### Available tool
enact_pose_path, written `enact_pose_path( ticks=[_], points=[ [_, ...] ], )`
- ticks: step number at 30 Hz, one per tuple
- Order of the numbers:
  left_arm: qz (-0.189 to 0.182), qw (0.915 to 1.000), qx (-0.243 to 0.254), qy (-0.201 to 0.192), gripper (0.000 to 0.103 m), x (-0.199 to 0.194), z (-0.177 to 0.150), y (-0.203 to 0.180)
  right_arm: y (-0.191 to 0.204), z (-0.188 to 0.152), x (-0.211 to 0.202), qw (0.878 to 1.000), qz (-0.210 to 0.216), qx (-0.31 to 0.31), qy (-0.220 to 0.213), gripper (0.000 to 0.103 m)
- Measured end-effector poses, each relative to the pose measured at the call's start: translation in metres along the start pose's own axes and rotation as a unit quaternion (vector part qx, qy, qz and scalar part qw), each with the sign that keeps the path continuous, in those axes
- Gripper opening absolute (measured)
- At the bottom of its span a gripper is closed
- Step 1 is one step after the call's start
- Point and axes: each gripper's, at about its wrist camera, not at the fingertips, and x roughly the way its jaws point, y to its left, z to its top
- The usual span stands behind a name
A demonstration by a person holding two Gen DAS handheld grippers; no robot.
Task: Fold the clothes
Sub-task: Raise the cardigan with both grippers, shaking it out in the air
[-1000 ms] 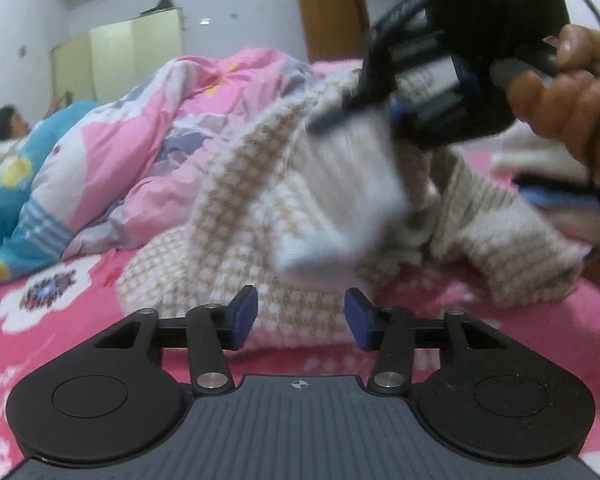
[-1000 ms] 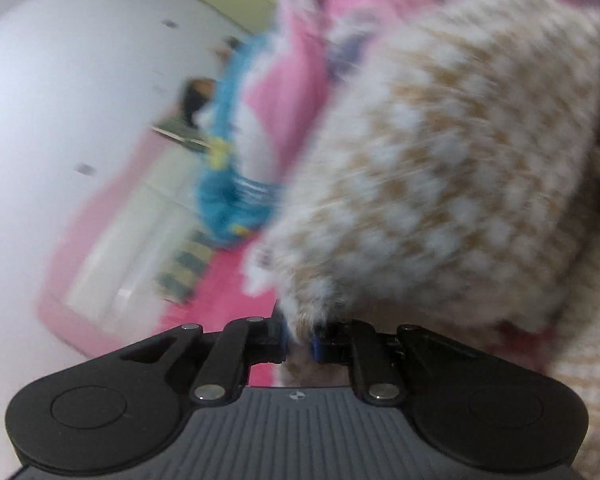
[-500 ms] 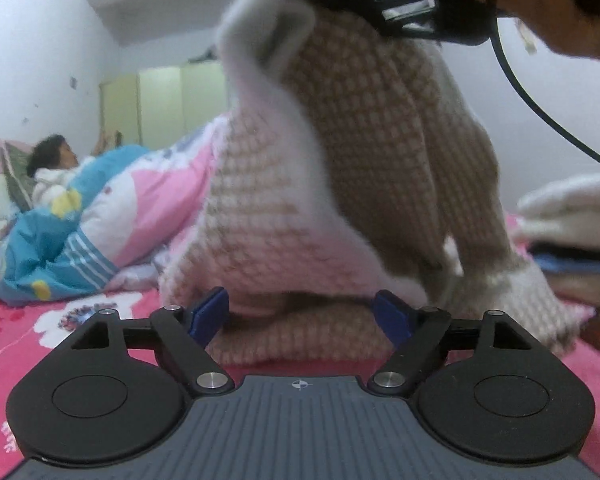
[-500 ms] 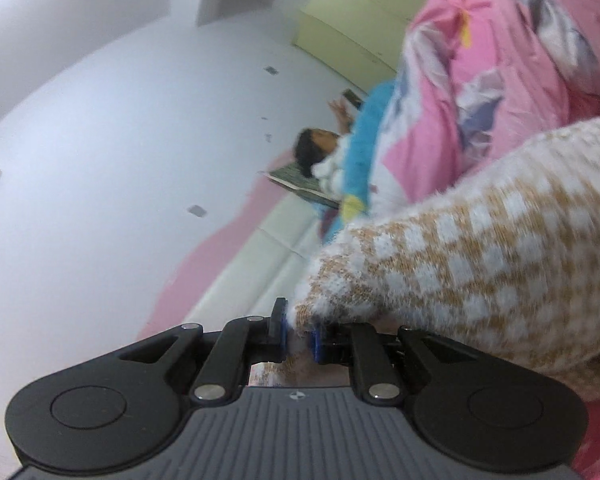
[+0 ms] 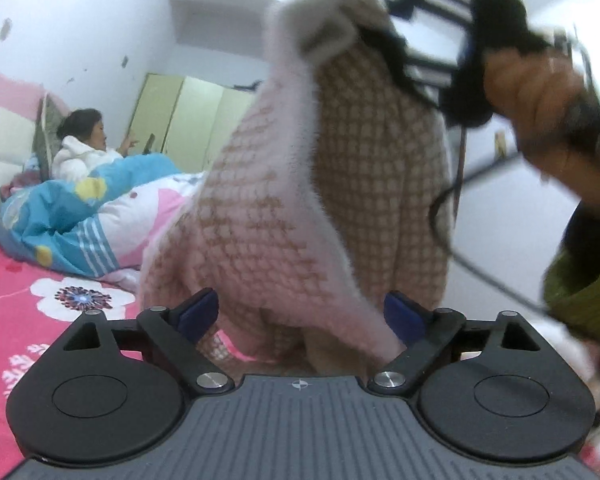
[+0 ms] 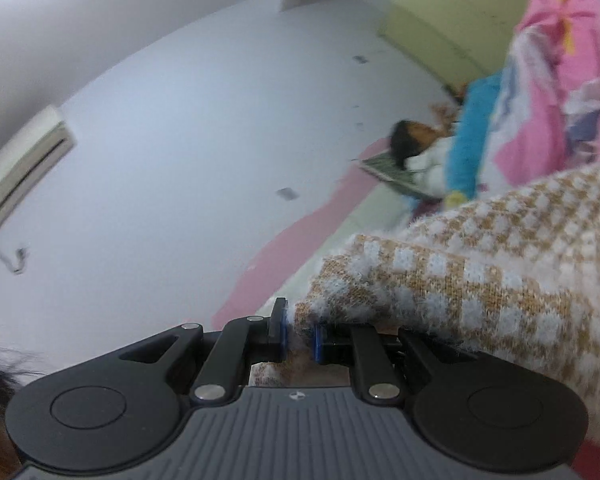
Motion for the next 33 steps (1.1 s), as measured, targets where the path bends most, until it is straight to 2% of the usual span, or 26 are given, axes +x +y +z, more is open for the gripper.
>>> enact_pose_path(
  ticks=[3,6,8,11,14,17,19,21,23,25,27,31,33],
  points=[
    [0.003,0.9995,-0.025,-0.019,0.097,-0.024,0.014,0.014,0.008,-0.009,0.001,1.000,0.015,-0.005,0.003,0.015],
    [0.015,0.9992,-0.030,-0.023,0.098,-0.036,0.019,0.022,-0.012,-0.022,0.001,1.000,-0.004,0.017,0.009,0.015],
    [0.029,0.9992,-0.028,-0.003,0.098,-0.031,0.013,0.027,-0.035,-0.035,-0.005,0.998,-0.035,0.048,0.009,0.015],
    [0.042,0.9977,-0.030,0.043,0.098,-0.011,-0.001,0.030,-0.067,-0.053,-0.018,0.992,-0.058,0.111,0.013,0.015],
    [0.043,0.9961,-0.032,0.070,0.097,0.014,-0.012,0.020,-0.068,-0.058,-0.023,0.992,-0.066,0.104,0.011,0.015],
    [0.085,0.9931,-0.027,0.077,0.096,0.036,-0.020,0.011,-0.056,-0.057,-0.021,0.995,-0.067,0.078,0.013,0.015],
    [0.127,0.9881,-0.021,0.084,0.089,0.051,-0.027,0.008,-0.048,-0.053,-0.025,0.996,-0.063,0.064,0.007,0.015],
    [0.181,0.9786,-0.016,0.097,0.080,0.064,-0.037,0.013,-0.051,-0.052,-0.032,0.996,-0.060,0.063,-0.001,0.015],
    [0.210,0.9710,-0.032,0.109,0.074,0.074,-0.047,0.026,-0.055,-0.051,-0.039,0.996,-0.058,0.063,-0.009,0.015],
    [0.221,0.9671,-0.052,0.115,0.057,0.083,-0.053,0.039,-0.060,-0.050,-0.046,0.996,-0.056,0.064,-0.017,0.015],
    [0.223,0.9660,-0.064,0.113,0.050,0.090,-0.054,0.049,-0.064,-0.049,-0.053,0.996,-0.054,0.064,-0.024,0.015],
    [0.230,0.9672,-0.062,0.088,0.015,0.100,-0.053,0.055,-0.084,-0.055,-0.072,0.993,-0.070,0.078,-0.045,0.015],
    [0.239,0.9671,-0.052,0.072,0.010,0.105,-0.051,0.055,-0.092,-0.055,-0.080,0.992,-0.084,0.079,-0.058,0.015]
  ],
)
